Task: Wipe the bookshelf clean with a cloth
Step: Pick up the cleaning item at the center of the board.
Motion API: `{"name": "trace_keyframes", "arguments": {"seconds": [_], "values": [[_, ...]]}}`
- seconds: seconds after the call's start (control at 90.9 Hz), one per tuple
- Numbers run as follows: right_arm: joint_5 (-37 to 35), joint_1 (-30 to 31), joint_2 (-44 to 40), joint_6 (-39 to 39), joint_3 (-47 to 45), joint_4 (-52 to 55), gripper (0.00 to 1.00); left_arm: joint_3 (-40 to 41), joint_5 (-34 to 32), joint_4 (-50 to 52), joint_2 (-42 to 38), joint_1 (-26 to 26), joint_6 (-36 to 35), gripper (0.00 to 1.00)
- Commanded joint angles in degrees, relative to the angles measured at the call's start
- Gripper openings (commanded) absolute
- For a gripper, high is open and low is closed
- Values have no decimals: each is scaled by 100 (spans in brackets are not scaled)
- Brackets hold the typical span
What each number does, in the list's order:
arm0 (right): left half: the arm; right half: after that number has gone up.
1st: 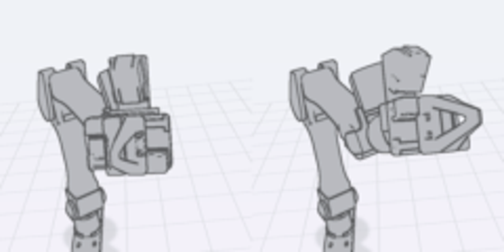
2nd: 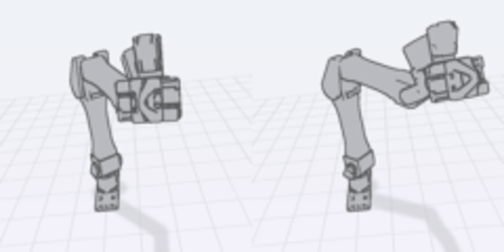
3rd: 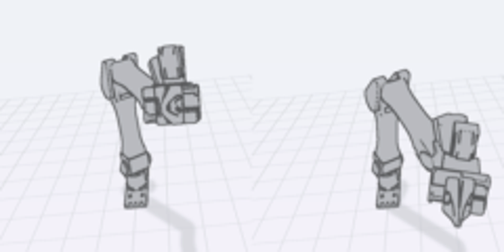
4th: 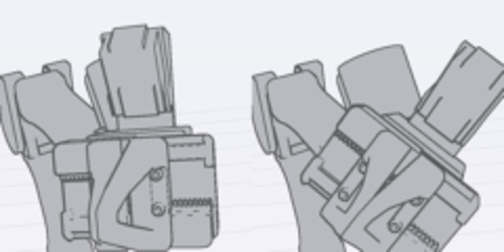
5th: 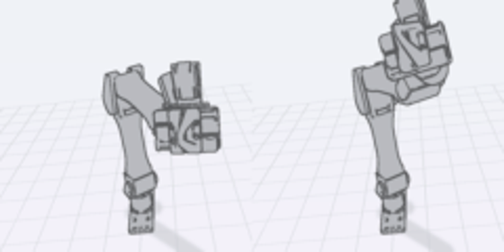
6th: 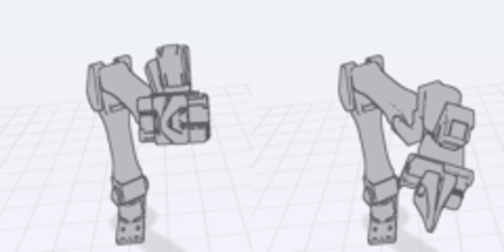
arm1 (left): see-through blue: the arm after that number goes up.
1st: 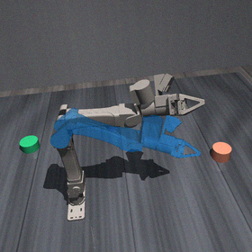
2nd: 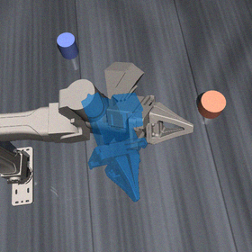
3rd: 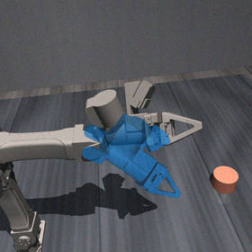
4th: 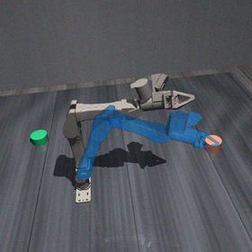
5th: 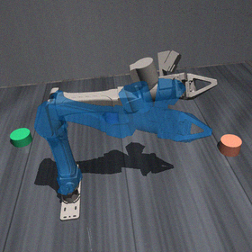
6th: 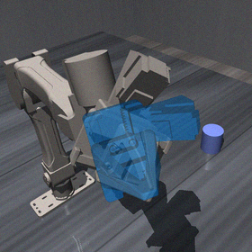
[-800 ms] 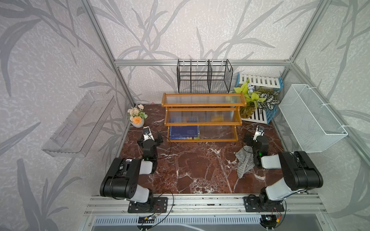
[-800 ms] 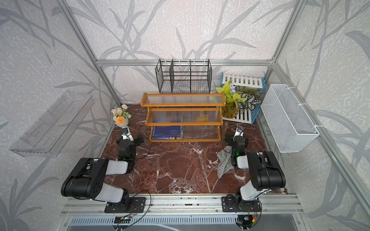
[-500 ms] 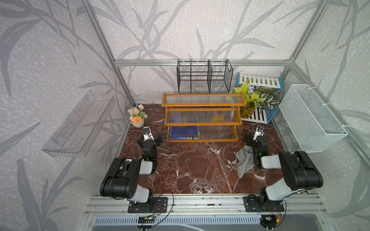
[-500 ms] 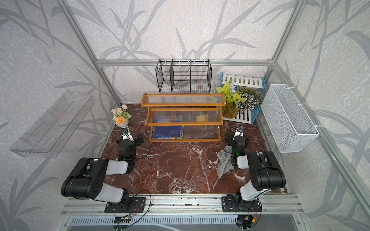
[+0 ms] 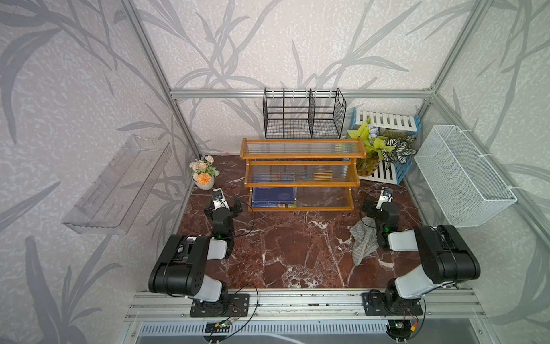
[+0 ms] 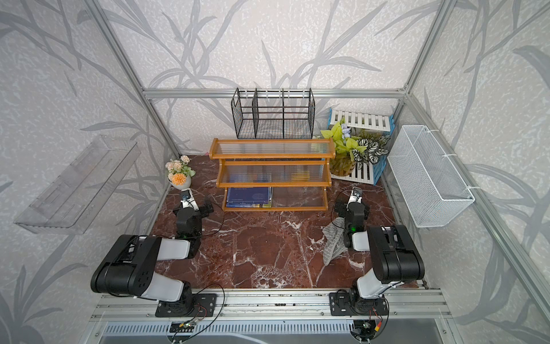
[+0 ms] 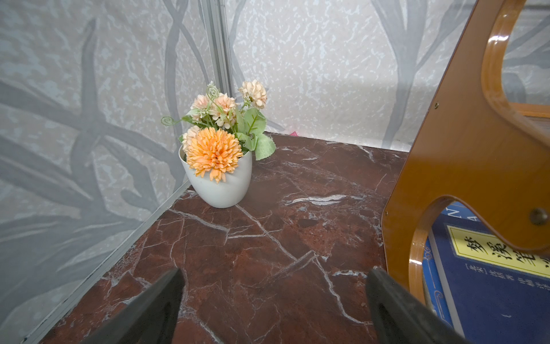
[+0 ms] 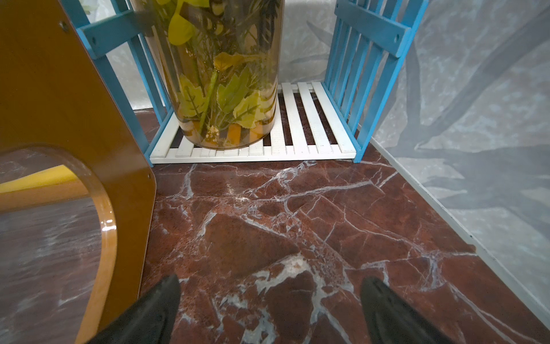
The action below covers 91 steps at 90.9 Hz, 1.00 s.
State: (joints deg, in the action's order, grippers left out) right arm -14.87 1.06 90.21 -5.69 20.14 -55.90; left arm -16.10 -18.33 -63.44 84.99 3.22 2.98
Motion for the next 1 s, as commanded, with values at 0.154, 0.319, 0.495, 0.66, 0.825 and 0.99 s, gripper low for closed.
{"name": "trace_keyframes", "arguments": {"seconds": [0.154,0.319,0.495,0.66,0.825,0.99], "values": [[30,-31,39,42,-1,-176,99,-95,74,46,16,-41,-28,100],[44,-31,33,40,-1,-176,99,-106,106,62,27,-62,-20,100],[-12,-45,-547,8,126,626,99,-592,372,1278,-254,-144,-104,100],[57,-44,-1685,-468,1091,3985,99,-781,28,2198,-965,-130,229,100],[544,-21,-2256,-1495,2064,6743,99,-1192,-145,3616,-1647,-58,834,100],[1312,152,-2982,-2174,2047,8282,99,-1188,638,4395,-2176,-26,1684,100]]}}
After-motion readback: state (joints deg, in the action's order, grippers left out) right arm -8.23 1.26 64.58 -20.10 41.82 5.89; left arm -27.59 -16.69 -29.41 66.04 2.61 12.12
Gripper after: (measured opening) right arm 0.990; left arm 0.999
